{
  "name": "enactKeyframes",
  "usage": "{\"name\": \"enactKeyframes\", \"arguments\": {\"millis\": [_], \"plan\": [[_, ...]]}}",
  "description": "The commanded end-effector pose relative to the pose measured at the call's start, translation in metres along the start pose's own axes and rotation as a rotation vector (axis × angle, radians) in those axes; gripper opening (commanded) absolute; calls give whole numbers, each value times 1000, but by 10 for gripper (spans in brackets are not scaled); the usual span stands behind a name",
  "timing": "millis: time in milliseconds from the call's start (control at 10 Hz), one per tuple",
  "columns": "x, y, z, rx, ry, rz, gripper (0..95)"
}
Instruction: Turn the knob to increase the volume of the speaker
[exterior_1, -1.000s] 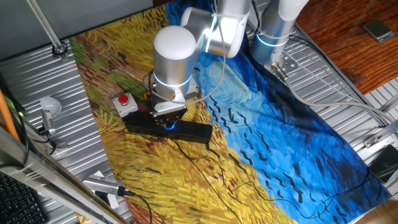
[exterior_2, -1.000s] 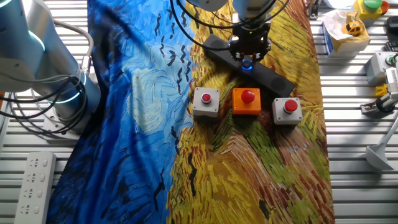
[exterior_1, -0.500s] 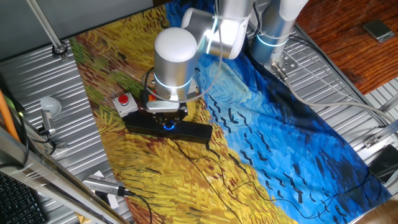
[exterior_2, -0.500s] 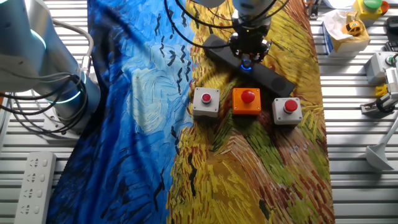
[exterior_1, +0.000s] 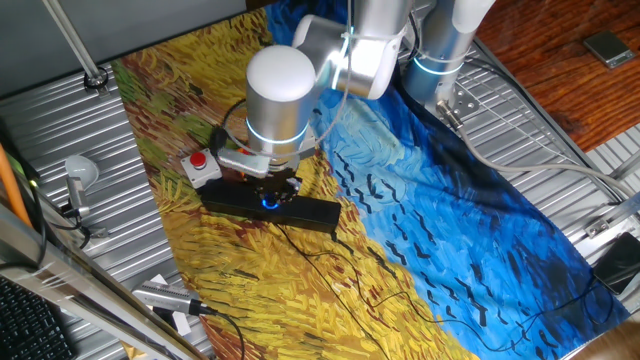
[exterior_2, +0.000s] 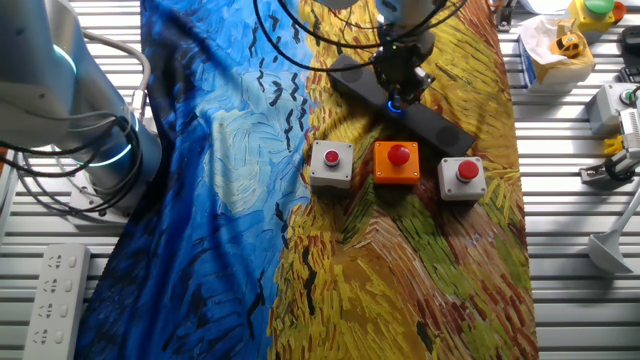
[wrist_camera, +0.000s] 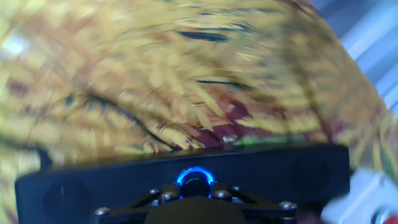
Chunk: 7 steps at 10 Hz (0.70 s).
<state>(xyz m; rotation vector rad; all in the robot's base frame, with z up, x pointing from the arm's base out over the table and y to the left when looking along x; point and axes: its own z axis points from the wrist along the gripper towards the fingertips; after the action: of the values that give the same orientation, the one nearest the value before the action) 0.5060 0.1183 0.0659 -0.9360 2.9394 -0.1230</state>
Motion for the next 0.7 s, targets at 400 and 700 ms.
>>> {"name": "enactKeyframes", "arguments": {"millis": [400,700], "plan": [[0,0,-2,-85,1,646,0],[1,1,-7,-91,-6,699,0]]}}
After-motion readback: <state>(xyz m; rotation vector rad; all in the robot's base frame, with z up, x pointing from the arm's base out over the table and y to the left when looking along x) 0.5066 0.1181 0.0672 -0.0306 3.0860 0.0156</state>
